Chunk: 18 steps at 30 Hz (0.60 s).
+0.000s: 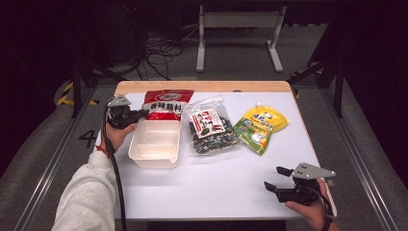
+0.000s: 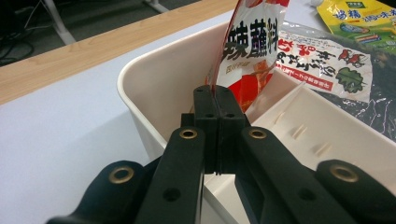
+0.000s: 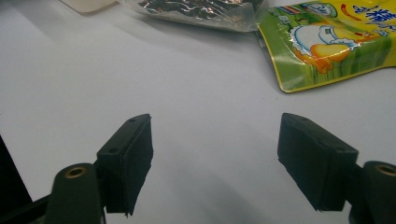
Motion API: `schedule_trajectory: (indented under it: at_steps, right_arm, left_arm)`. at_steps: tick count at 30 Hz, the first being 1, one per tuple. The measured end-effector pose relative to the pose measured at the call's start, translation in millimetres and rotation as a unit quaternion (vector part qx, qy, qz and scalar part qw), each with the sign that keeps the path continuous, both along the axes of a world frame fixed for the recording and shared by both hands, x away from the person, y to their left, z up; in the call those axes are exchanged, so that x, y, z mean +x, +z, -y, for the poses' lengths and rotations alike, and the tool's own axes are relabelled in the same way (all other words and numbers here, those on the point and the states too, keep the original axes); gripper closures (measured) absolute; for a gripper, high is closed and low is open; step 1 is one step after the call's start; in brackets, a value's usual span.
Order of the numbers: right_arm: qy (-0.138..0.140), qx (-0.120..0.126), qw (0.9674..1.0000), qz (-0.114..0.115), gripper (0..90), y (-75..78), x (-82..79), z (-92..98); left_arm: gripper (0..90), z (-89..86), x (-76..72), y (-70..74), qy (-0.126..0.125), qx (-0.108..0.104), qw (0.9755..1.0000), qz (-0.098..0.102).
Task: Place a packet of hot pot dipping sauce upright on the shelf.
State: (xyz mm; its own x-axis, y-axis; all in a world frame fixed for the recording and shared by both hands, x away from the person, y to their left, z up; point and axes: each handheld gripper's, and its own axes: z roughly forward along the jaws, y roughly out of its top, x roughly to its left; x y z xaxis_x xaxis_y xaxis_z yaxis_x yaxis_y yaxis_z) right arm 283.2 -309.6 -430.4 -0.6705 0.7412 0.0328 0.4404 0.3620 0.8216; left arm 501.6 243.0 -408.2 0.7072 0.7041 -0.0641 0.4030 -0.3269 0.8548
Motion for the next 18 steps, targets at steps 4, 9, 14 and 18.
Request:
schedule_trajectory:
  at_steps: [4, 9, 14, 18]
  right_arm:
    - [0.000, 0.002, 1.0000, 0.001, 27.0, 0.7, 2.1, 0.1]
    - [0.008, -0.004, 1.0000, -0.002, 27.9, -1.0, 4.8, -4.8]
    - [0.012, -0.006, 0.9999, -0.002, 28.0, -1.3, 6.7, -6.5]
    - [0.013, -0.004, 0.9999, -0.002, 28.0, -0.8, 7.6, -7.0]
  left_arm:
    - [90.0, 0.5, 0.2, -1.2, 0.004, -0.001, 1.0000, -0.008]
    - [89.9, 1.1, -1.8, 0.0, 0.017, 0.000, 0.9999, 0.002]
    - [87.4, -0.6, -6.3, 2.2, 0.027, -0.015, 0.9994, 0.012]
    - [83.7, -5.0, -13.2, 7.6, 0.041, -0.034, 0.9983, 0.024]
